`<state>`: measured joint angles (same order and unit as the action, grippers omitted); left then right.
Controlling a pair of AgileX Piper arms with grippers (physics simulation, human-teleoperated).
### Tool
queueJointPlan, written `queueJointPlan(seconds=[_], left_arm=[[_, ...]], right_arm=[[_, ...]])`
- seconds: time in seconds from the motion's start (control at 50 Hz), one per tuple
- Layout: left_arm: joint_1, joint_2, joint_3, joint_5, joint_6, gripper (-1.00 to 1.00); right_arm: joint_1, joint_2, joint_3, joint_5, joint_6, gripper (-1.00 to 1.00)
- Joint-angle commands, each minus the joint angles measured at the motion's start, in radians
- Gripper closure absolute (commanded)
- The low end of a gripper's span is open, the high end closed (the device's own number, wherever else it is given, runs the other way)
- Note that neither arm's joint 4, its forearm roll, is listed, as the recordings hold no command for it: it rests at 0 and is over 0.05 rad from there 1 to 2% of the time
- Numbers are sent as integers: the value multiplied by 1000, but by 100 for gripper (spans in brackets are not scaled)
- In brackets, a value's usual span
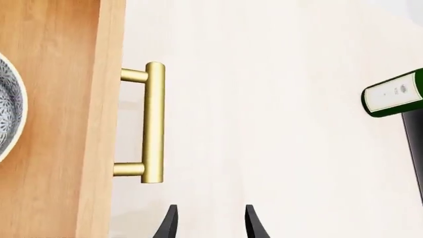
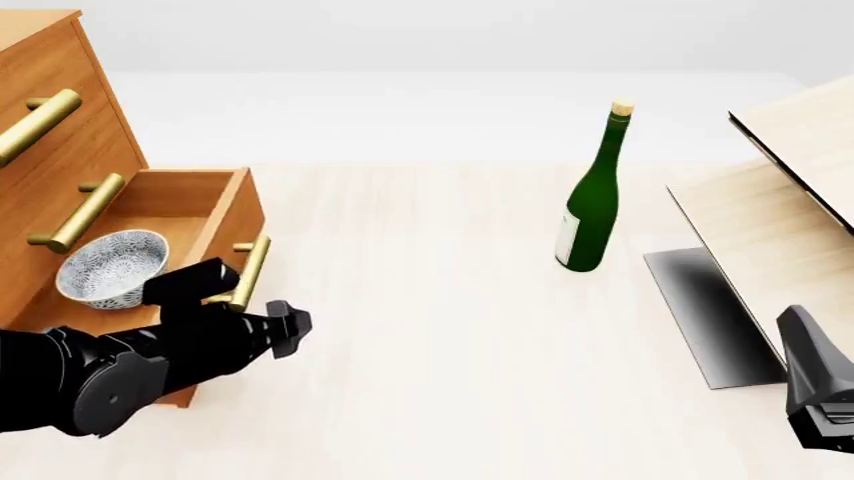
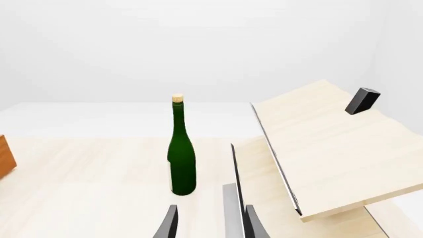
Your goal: Put the bowl in the bottom drawer of the cabinet and close it.
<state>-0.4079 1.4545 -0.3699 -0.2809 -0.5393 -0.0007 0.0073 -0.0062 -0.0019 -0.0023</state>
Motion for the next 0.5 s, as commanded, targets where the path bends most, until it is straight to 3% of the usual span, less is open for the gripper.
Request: queueJointPlan(seconds=[0.02,0.5], left_arm=[[51,-7,0,8,3,-100],[104,12,-8,18,29,-100]], right_arm=[[0,0,0,1,0,-100],[0,0,0,1,0,-100]])
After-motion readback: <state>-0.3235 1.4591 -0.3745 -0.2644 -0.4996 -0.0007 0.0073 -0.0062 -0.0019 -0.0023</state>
